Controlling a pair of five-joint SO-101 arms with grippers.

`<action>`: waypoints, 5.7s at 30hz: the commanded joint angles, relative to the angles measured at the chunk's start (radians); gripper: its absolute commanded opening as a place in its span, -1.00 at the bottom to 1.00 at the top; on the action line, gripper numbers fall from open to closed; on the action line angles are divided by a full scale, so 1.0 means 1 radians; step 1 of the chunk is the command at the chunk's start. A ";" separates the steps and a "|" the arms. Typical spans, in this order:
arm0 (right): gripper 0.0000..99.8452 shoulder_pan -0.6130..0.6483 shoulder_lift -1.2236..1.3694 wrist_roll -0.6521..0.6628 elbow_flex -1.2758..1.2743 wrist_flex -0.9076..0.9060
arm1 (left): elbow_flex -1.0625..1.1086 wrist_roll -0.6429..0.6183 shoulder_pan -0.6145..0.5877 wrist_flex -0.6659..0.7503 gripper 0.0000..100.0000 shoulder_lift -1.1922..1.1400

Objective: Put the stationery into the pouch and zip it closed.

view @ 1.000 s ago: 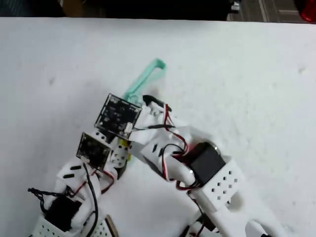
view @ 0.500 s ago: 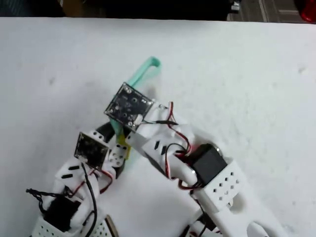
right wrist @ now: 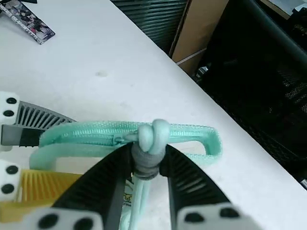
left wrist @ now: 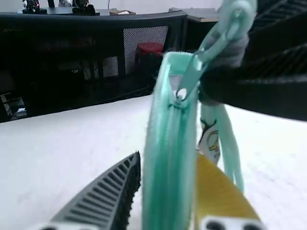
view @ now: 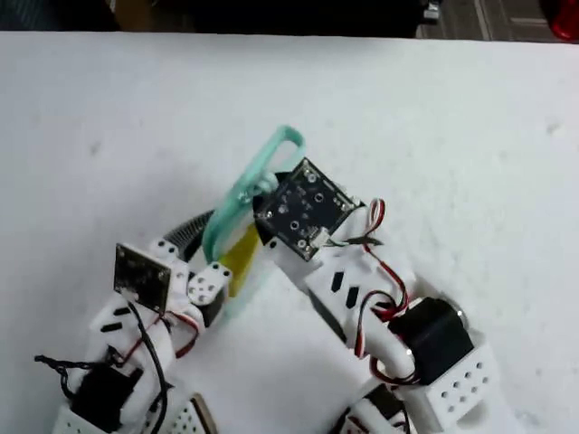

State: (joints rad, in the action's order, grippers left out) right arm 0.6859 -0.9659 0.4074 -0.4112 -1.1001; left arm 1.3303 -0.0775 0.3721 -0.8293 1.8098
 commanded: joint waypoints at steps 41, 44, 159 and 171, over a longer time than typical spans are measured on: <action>-0.97 -0.490 0.415 -0.008 0.034 0.476 | -0.087 0.117 0.065 -0.072 -0.96 0.010; -0.97 -0.524 0.475 -0.006 0.034 0.516 | -0.087 0.117 0.065 -0.071 -0.96 0.010; -0.97 -0.033 0.987 -0.554 0.928 -0.595 | -0.132 0.160 0.065 -0.258 -0.55 0.010; -0.97 -0.016 0.981 -0.416 1.102 -0.349 | -0.325 0.066 -0.093 -0.384 -0.48 0.015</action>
State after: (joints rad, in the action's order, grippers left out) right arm 0.6613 0.0391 -0.0545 0.5524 -1.4929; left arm 1.0710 0.0437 0.3798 -1.2160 1.8282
